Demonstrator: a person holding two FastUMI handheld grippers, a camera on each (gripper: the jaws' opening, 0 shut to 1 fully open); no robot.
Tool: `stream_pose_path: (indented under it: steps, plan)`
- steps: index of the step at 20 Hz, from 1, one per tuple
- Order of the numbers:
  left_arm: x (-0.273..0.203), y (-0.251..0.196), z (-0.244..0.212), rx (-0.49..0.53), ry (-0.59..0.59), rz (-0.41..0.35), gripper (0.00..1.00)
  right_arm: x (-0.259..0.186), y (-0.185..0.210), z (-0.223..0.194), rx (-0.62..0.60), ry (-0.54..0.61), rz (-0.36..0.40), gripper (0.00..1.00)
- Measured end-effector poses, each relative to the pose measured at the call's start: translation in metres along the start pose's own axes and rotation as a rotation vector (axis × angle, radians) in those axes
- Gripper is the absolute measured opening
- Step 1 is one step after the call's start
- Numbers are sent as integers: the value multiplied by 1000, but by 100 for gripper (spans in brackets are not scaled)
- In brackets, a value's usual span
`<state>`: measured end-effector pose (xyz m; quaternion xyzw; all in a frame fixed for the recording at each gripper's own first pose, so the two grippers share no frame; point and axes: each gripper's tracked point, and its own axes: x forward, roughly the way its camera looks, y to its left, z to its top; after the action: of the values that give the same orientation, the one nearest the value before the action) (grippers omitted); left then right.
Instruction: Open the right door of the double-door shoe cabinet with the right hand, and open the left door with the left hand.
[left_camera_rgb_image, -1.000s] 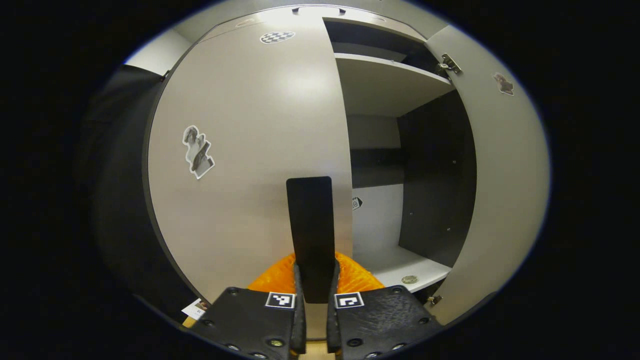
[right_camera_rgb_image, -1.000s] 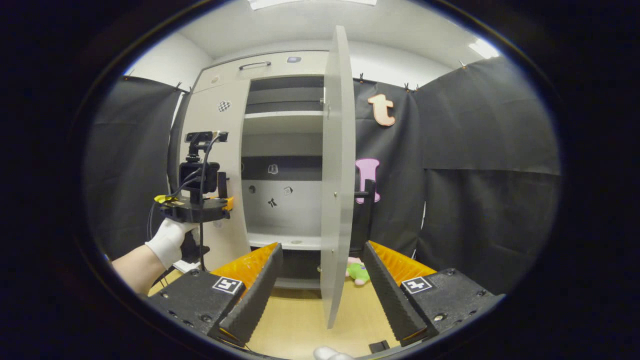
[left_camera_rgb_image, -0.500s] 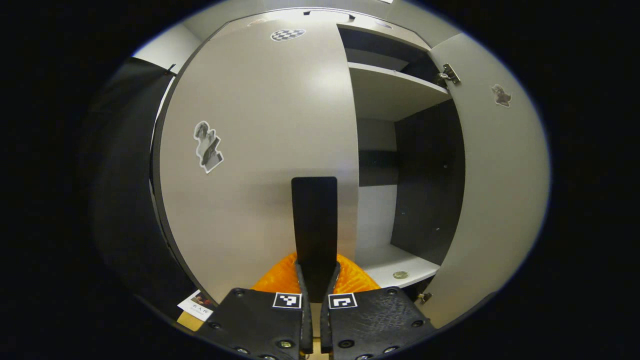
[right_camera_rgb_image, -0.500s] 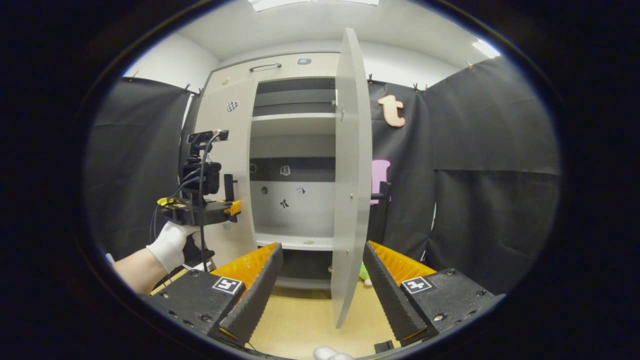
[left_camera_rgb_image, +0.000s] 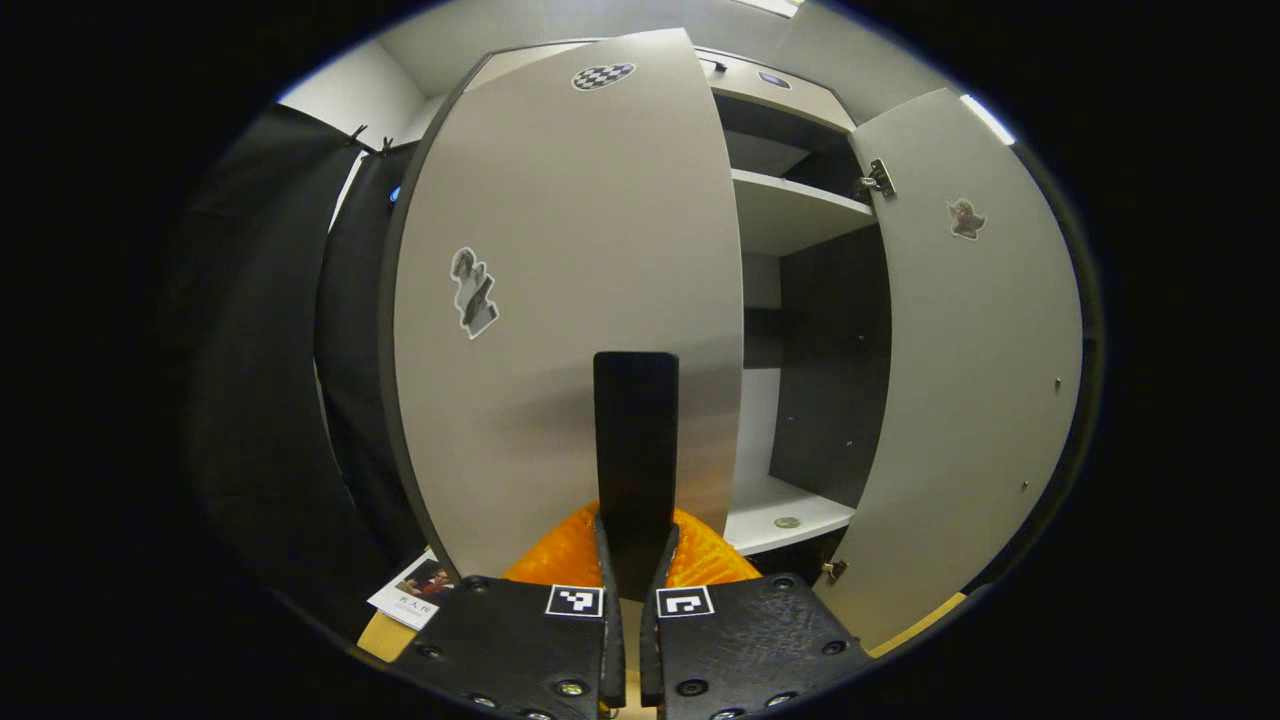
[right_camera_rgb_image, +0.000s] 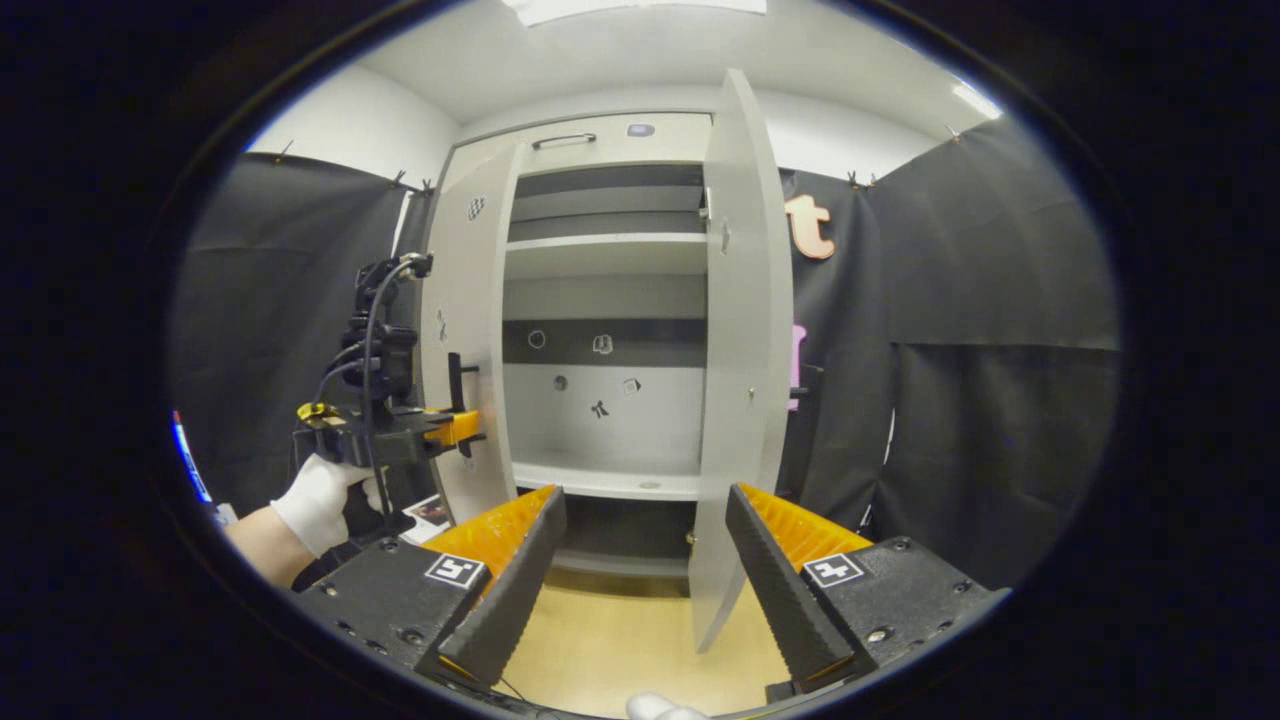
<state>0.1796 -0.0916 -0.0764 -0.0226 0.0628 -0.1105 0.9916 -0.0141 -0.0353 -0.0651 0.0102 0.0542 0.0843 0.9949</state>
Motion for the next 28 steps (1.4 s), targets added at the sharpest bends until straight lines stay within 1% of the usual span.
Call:
stream_pose_path:
  steps: [1, 6, 13, 14, 19, 20, 21, 22, 28]
  plan:
    - [-6, 3, 0, 0, 0, -2, 5, 0, 1, 0, 2, 2, 7, 99]
    - [-33, 18, -1, -4, -1, 6, 5, -1, 3, -1, 3, 7, 28, 99]
    - [-68, 56, -6, -4, -9, 34, 5, -1, 6, 1, -2, 0, 66, 100]
    - [-73, 62, -6, 0, -11, 42, 4, 0, 6, 0, -4, 0, 73, 99]
    - [-86, 89, -8, 17, -7, 79, 4, 1, 16, -2, -12, 6, 115, 99]
    - [-89, 95, -9, 10, -5, 92, 4, -2, 18, -3, -13, 8, 123, 100]
    - [-92, 98, -8, 13, -10, 94, 0, -2, 19, -2, -13, 9, 129, 100]
    - [-94, 102, -9, 14, -6, 101, 0, -3, 21, -3, -14, 9, 135, 99]
    - [-104, 140, -11, 38, -12, 164, 0, -3, 27, -3, -22, 6, 157, 100]
